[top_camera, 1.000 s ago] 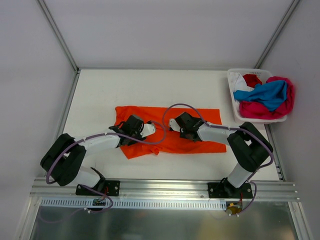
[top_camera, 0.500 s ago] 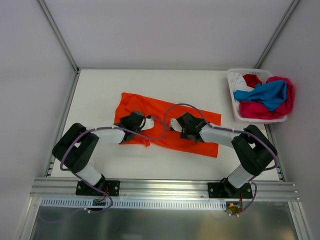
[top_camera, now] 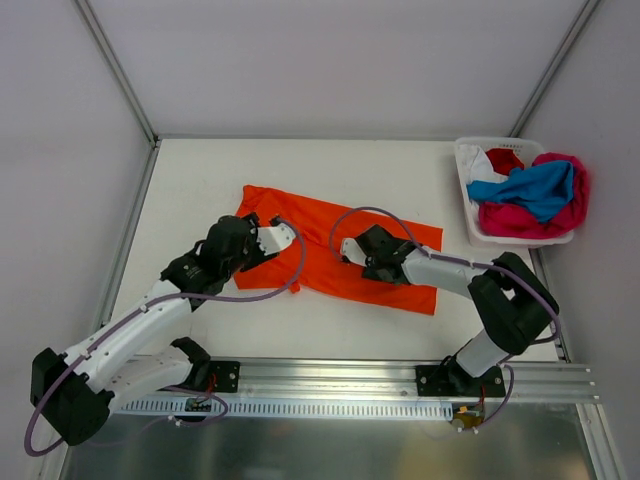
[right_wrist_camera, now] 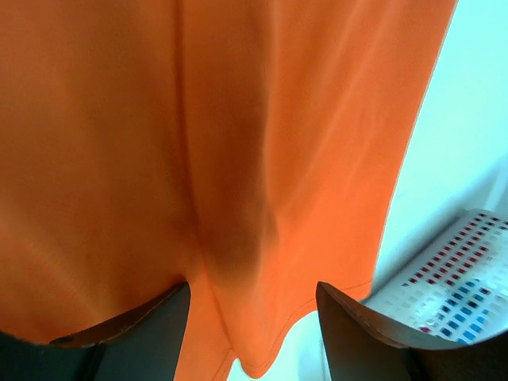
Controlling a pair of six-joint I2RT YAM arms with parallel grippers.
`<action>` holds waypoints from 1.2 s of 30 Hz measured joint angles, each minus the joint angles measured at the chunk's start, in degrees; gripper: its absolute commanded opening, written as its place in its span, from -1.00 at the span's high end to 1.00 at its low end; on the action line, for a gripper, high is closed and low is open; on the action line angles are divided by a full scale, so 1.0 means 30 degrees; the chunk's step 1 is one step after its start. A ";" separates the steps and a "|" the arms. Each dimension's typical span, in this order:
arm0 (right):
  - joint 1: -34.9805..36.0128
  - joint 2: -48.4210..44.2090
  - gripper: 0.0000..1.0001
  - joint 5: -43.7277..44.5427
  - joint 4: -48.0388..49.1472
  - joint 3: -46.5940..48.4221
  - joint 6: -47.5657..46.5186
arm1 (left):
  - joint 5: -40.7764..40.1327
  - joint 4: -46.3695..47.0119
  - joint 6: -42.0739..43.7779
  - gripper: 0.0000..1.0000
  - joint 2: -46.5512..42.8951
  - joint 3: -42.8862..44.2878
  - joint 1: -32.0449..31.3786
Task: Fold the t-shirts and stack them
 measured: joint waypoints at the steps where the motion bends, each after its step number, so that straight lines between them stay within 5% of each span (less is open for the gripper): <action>1: -0.0007 -0.0211 -0.36 -0.0342 -0.0415 0.0000 0.0044 | 0.0284 -0.0678 -0.0175 -0.13 -0.0248 -0.0036 -0.0233; 11: 0.3045 -0.8888 -0.40 -0.5464 -0.5843 -0.0874 -0.0073 | 0.0452 -0.6098 -0.1719 -0.12 -0.1042 -0.5093 -0.5078; 15: 0.4626 -0.9748 -0.40 -0.5916 -0.7271 -0.1537 0.0000 | 0.0117 -0.5996 -0.2025 -0.11 -0.1064 -0.5406 -0.5872; 33: 0.6849 -0.7672 -0.40 -0.4342 -0.7839 -0.3104 0.1246 | -0.5909 0.4568 -0.0066 -0.01 0.3388 -0.8116 -0.6258; 36: 0.6885 -0.7271 -0.39 -0.4036 -0.7665 -0.3104 0.1428 | -0.6470 0.5880 0.0080 0.21 0.4495 -0.8116 -0.6258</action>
